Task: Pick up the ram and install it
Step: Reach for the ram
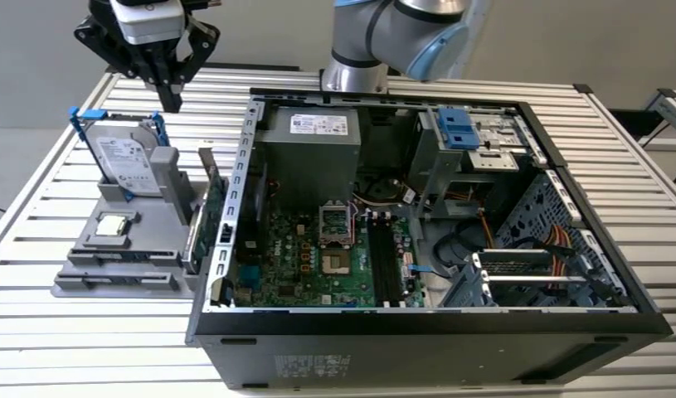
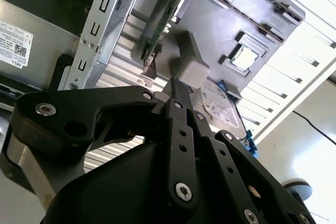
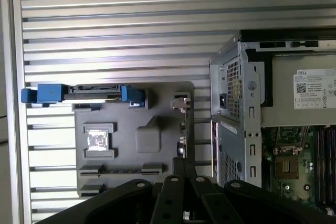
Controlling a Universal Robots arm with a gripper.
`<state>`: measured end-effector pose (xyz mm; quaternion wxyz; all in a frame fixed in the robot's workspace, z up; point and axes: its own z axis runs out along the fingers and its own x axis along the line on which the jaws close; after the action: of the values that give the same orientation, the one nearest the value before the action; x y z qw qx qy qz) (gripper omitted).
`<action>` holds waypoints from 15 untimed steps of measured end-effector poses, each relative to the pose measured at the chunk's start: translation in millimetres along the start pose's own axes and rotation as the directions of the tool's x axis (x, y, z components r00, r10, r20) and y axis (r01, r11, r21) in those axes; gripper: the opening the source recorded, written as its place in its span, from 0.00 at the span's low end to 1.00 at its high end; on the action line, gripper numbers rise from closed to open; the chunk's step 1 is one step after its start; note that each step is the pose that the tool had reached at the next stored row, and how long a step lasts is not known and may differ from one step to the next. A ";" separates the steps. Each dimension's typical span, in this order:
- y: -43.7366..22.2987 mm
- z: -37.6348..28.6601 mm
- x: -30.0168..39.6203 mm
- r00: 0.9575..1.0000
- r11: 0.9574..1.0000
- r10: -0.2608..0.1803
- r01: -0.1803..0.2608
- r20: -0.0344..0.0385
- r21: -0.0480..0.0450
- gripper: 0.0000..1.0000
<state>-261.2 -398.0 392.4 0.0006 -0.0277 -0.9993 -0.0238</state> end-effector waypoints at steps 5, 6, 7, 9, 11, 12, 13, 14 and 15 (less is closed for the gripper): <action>-0.1 0.0 2.6 1.000 1.000 0.000 0.000 0.000 0.000 0.00; -0.2 0.0 3.2 1.000 1.000 0.000 0.000 -0.001 0.000 0.00; -0.2 0.0 3.7 1.000 1.000 0.000 0.000 -0.001 0.000 0.00; -0.2 0.0 4.7 1.000 1.000 0.000 0.000 -0.001 0.000 0.00; -0.3 0.0 5.7 1.000 1.000 0.000 0.000 -0.001 0.000 0.00; -0.3 0.0 6.2 1.000 1.000 0.000 0.000 -0.002 0.000 0.00; -0.4 0.0 6.8 1.000 1.000 0.000 0.000 -0.002 0.000 0.00; -0.4 0.0 7.3 1.000 1.000 0.000 0.000 -0.002 0.000 0.00; -0.4 0.0 8.0 1.000 1.000 0.000 0.000 -0.002 0.000 0.00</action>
<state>-269.3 -398.0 392.5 0.0017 -0.0278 -0.9993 -0.0237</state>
